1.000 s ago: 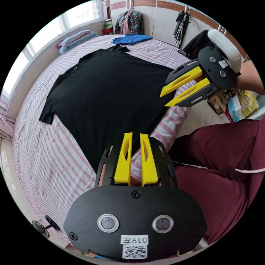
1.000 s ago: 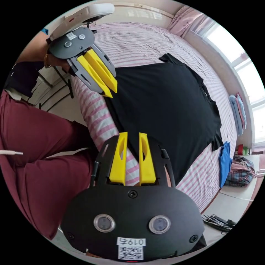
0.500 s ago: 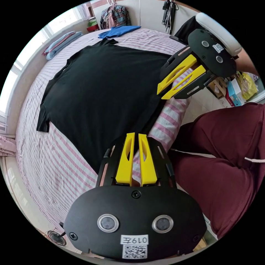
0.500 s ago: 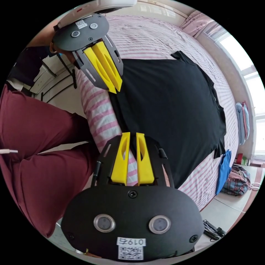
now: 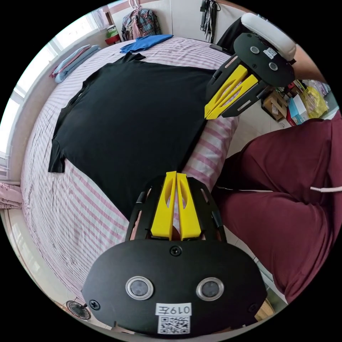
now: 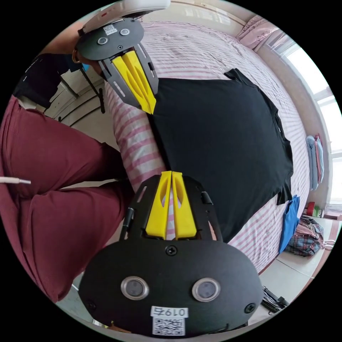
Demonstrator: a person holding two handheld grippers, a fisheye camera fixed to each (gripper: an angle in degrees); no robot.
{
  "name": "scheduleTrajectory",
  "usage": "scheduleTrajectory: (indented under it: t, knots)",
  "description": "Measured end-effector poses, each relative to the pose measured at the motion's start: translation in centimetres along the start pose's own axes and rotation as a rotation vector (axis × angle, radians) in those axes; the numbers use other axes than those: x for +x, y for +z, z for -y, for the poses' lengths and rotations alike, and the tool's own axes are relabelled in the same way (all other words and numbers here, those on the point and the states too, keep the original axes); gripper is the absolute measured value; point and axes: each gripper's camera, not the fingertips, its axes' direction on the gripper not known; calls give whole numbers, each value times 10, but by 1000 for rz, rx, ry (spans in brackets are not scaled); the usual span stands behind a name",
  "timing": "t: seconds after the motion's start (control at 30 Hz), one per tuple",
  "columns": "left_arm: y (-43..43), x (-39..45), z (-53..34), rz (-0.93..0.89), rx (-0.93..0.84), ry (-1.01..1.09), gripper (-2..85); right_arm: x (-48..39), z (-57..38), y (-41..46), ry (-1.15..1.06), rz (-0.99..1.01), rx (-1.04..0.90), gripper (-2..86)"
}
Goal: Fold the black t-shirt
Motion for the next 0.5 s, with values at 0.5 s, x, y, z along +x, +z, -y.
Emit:
scheduleTrajectory:
  t: [0.5]
  knots:
    - [13, 17, 13, 3, -99, 92, 1, -2, 2, -35, -33, 47, -70, -10]
